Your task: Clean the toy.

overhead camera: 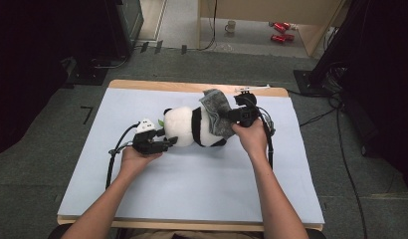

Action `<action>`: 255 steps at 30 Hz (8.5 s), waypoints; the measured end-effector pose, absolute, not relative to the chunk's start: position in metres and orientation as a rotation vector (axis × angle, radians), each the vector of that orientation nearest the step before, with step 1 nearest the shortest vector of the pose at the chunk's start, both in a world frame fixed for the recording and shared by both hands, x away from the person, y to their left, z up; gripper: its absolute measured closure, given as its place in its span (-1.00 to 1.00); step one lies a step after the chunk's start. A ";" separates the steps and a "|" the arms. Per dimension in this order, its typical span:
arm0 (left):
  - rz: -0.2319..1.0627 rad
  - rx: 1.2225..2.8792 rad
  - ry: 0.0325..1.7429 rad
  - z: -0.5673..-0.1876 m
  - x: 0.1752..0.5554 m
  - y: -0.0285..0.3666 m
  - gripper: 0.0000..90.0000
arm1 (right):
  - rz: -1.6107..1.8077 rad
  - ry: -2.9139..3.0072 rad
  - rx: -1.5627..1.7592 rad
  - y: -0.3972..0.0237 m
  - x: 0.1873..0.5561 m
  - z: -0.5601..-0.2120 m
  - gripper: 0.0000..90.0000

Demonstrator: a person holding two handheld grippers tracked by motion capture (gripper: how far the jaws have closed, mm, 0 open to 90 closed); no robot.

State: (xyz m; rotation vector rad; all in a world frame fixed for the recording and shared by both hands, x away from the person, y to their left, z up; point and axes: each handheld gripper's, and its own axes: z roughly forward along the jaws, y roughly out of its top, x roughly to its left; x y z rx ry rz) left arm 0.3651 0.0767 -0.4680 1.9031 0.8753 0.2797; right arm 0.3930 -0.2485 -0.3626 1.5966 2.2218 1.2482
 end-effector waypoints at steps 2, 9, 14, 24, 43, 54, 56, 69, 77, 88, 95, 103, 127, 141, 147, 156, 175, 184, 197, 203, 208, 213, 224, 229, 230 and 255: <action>0.282 1.903 0.887 -0.467 0.364 0.076 0.13 | 1.259 2.241 1.560 -0.241 0.389 -0.357 0.78; 0.203 1.882 0.903 -0.453 0.360 0.077 0.57 | 1.299 2.337 1.431 -0.200 0.378 -0.341 0.78; 0.155 1.871 0.903 -0.440 0.356 0.077 0.68 | 1.325 2.416 1.365 -0.165 0.376 -0.339 0.78; 0.160 1.904 0.890 -0.420 0.343 0.079 0.74 | 1.245 2.507 1.255 -0.116 0.371 -0.351 0.78; 0.147 1.910 0.945 -0.436 0.354 0.078 0.67 | 1.095 2.451 1.412 -0.176 0.380 -0.378 0.77; 0.155 1.906 0.935 -0.436 0.355 0.081 0.66 | 1.165 2.383 1.507 -0.213 0.379 -0.376 0.78; 0.155 1.904 0.935 -0.436 0.355 0.081 0.66 | 1.169 2.371 1.519 -0.219 0.379 -0.375 0.78; 0.152 1.906 0.940 -0.437 0.355 0.082 0.67 | 1.180 2.264 1.621 -0.265 0.371 -0.378 0.78; 0.153 1.897 0.955 -0.436 0.356 0.083 0.68 | 1.203 2.215 1.637 -0.278 0.364 -0.369 0.79; 0.149 1.884 0.967 -0.435 0.356 0.083 0.68 | 1.326 2.281 1.482 -0.234 0.363 -0.336 0.78; 0.154 1.880 0.964 -0.435 0.356 0.083 0.68 | 1.343 2.370 1.432 -0.185 0.374 -0.344 0.78; 0.164 1.880 0.958 -0.433 0.354 0.082 0.69 | 1.338 2.480 1.356 -0.132 0.375 -0.362 0.77; 0.179 1.901 0.942 -0.434 0.355 0.077 0.70 | 1.269 2.472 1.362 -0.194 0.367 -0.397 0.74; 0.176 1.900 0.939 -0.435 0.355 0.078 0.72 | 1.274 2.385 1.427 -0.239 0.359 -0.389 0.75; 0.169 1.900 0.943 -0.435 0.355 0.078 0.72 | 1.263 2.319 1.460 -0.260 0.358 -0.387 0.75; 0.169 1.894 0.940 -0.434 0.354 0.076 0.72 | 1.252 2.274 1.501 -0.274 0.359 -0.388 0.76; 0.169 1.876 0.950 -0.426 0.347 0.064 0.73 | 1.410 2.413 1.286 -0.197 0.331 -0.377 0.77; 0.189 1.903 0.964 -0.431 0.349 0.062 0.73 | 1.334 2.428 1.320 -0.186 0.341 -0.410 0.76; 0.193 1.899 0.952 -0.435 0.354 0.068 0.71 | 1.270 2.308 1.437 -0.245 0.349 -0.389 0.76; 0.222 1.894 0.878 -0.437 0.352 0.071 0.46 | 1.283 2.282 1.482 -0.260 0.353 -0.391 0.76; 0.233 1.906 0.809 -0.438 0.351 0.076 -0.07 | 1.290 2.275 1.481 -0.260 0.357 -0.392 0.76; 0.171 1.890 0.779 -0.440 0.350 0.078 -0.29 | 1.301 2.266 1.497 -0.263 0.363 -0.394 0.76; 0.251 1.908 0.745 -0.458 0.357 0.064 -0.47 | 1.328 2.247 1.499 -0.263 0.375 -0.393 0.76; 0.306 1.908 0.736 -0.464 0.361 0.059 -0.47 | 1.336 2.241 1.501 -0.263 0.378 -0.393 0.76; 0.321 1.904 0.748 -0.464 0.362 0.058 -0.42 | 1.337 2.241 1.499 -0.263 0.378 -0.393 0.76; 0.010 1.853 1.042 -0.412 0.343 0.062 0.55 | 1.522 2.295 1.340 -0.228 0.347 -0.343 0.76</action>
